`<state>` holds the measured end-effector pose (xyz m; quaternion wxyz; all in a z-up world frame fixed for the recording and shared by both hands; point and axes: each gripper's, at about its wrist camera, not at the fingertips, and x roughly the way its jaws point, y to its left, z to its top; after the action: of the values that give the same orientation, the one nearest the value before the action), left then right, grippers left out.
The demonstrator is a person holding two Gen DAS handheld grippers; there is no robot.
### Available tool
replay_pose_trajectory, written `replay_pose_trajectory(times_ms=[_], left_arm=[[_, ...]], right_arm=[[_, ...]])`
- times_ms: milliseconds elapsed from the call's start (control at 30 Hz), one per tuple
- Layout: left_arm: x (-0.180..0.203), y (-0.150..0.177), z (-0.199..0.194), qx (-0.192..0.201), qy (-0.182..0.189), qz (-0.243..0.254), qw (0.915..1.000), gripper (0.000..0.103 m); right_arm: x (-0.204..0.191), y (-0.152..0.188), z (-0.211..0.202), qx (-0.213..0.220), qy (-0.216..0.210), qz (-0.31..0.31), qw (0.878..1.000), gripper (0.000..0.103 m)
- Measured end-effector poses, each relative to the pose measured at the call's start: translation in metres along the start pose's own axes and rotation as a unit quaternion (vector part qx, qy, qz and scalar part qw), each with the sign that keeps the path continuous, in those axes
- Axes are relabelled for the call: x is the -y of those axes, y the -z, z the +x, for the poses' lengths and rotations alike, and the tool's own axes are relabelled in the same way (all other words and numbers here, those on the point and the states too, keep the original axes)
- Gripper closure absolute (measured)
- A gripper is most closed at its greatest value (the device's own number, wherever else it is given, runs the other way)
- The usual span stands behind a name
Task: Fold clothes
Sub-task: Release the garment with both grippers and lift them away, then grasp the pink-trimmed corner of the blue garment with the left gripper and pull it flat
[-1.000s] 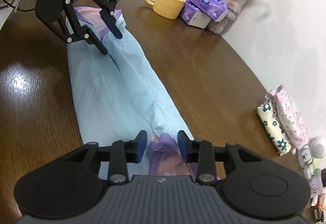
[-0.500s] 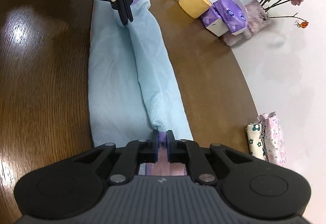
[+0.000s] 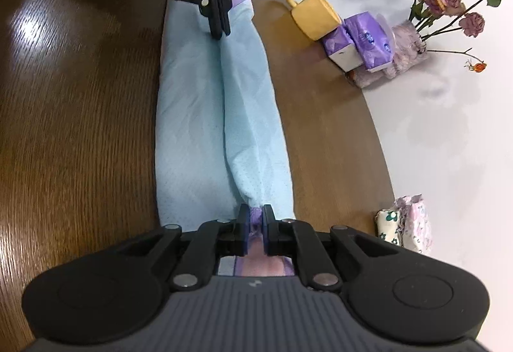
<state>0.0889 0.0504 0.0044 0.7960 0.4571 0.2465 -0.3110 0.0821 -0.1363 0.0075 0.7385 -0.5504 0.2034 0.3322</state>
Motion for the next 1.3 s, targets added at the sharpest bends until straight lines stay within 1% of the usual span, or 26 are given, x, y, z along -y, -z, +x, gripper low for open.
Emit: replay_pose_trajectory(times_ms=[133, 167, 200, 233, 267, 300, 333, 400, 467, 500, 533, 600, 667, 700, 767, 800, 900, 933, 967, 1033, 1067, 1100, 1133, 1167, 1233, 1300], left_arm=[[-0.003, 0.000, -0.003, 0.002, 0.004, -0.012, 0.9999, 0.094], [-0.004, 0.000, -0.005, 0.004, 0.005, -0.019, 0.9998, 0.094], [-0.008, 0.001, -0.009, 0.006, 0.006, -0.030, 0.9995, 0.090], [-0.011, 0.002, -0.012, 0.008, 0.008, -0.042, 0.9991, 0.082], [-0.016, 0.004, -0.017, 0.011, 0.010, -0.058, 0.9982, 0.078], [-0.022, 0.007, -0.023, 0.017, 0.012, -0.076, 0.9969, 0.072], [-0.029, 0.011, -0.029, 0.020, 0.011, -0.095, 0.9952, 0.068], [-0.046, 0.022, -0.034, 0.016, 0.002, -0.141, 0.9898, 0.067], [-0.063, 0.033, -0.038, 0.011, -0.009, -0.188, 0.9821, 0.067], [-0.073, 0.038, -0.038, 0.006, -0.016, -0.214, 0.9768, 0.067], [-0.083, 0.044, -0.035, -0.002, -0.023, -0.242, 0.9699, 0.067], [-0.102, 0.057, -0.030, -0.019, -0.034, -0.300, 0.9532, 0.068], [-0.120, 0.070, -0.025, -0.035, -0.042, -0.355, 0.9334, 0.068], [-0.128, 0.077, -0.022, -0.043, -0.041, -0.382, 0.9223, 0.068], [-0.142, 0.090, -0.015, -0.054, -0.030, -0.438, 0.8970, 0.068], [-0.148, 0.095, -0.012, -0.058, -0.022, -0.464, 0.8838, 0.071], [-0.159, 0.110, -0.003, -0.060, 0.008, -0.535, 0.8427, 0.071], [-0.162, 0.115, 0.000, -0.058, 0.018, -0.555, 0.8299, 0.071], [-0.164, 0.118, 0.002, -0.057, 0.023, -0.570, 0.8196, 0.071], [-0.168, 0.125, 0.006, -0.054, 0.027, -0.596, 0.8005, 0.072], [-0.169, 0.128, 0.007, -0.049, 0.029, -0.608, 0.7920, 0.072], [-0.171, 0.131, 0.008, -0.044, 0.030, -0.619, 0.7836, 0.074], [-0.173, 0.135, 0.010, -0.039, 0.031, -0.630, 0.7750, 0.080], [-0.173, 0.138, 0.011, -0.035, 0.034, -0.639, 0.7675, 0.083], [-0.174, 0.144, 0.014, -0.034, 0.033, -0.653, 0.7556, 0.095], [-0.171, 0.147, 0.015, -0.033, 0.029, -0.659, 0.7512, 0.101]], right_arm=[[0.000, 0.000, 0.002, -0.003, -0.006, 0.011, 1.000, 0.094], [0.000, 0.000, 0.001, -0.003, -0.007, 0.016, 1.000, 0.091], [0.001, 0.001, 0.001, -0.002, -0.008, 0.020, 1.000, 0.088], [0.003, 0.001, 0.000, -0.001, -0.010, 0.030, 1.000, 0.080], [0.006, 0.002, -0.003, 0.001, -0.019, 0.048, 0.999, 0.072], [0.010, 0.004, -0.006, 0.003, -0.028, 0.067, 0.997, 0.068], [0.015, 0.005, -0.010, 0.008, -0.039, 0.095, 0.995, 0.065], [0.027, 0.009, -0.019, 0.020, -0.064, 0.151, 0.986, 0.064], [0.042, 0.012, -0.024, 0.041, -0.085, 0.219, 0.971, 0.061], [0.049, 0.014, -0.026, 0.052, -0.094, 0.253, 0.961, 0.060], [0.056, 0.015, -0.027, 0.063, -0.103, 0.287, 0.950, 0.060], [0.069, 0.018, -0.023, 0.076, -0.107, 0.349, 0.928, 0.060], [0.077, 0.023, -0.016, 0.079, -0.100, 0.403, 0.906, 0.059], [0.080, 0.024, -0.010, 0.074, -0.089, 0.426, 0.897, 0.059], [0.081, 0.026, 0.000, 0.062, -0.073, 0.456, 0.885, 0.059], [0.080, 0.026, 0.004, 0.052, -0.064, 0.473, 0.877, 0.059], [0.076, 0.025, 0.016, 0.044, -0.058, 0.511, 0.857, 0.059], [0.074, 0.025, 0.019, 0.044, -0.057, 0.522, 0.850, 0.059], [0.072, 0.024, 0.022, 0.044, -0.056, 0.534, 0.843, 0.059], [0.067, 0.020, 0.027, 0.049, -0.054, 0.547, 0.834, 0.055], [0.066, 0.018, 0.030, 0.050, -0.050, 0.548, 0.834, 0.054], [0.064, 0.015, 0.033, 0.050, -0.046, 0.549, 0.833, 0.054], [0.062, 0.013, 0.035, 0.049, -0.041, 0.548, 0.834, 0.054], [0.059, 0.010, 0.037, 0.048, -0.035, 0.546, 0.835, 0.053], [0.056, 0.010, 0.040, 0.044, -0.030, 0.548, 0.835, 0.052], [0.054, 0.010, 0.041, 0.039, -0.026, 0.551, 0.833, 0.052]])
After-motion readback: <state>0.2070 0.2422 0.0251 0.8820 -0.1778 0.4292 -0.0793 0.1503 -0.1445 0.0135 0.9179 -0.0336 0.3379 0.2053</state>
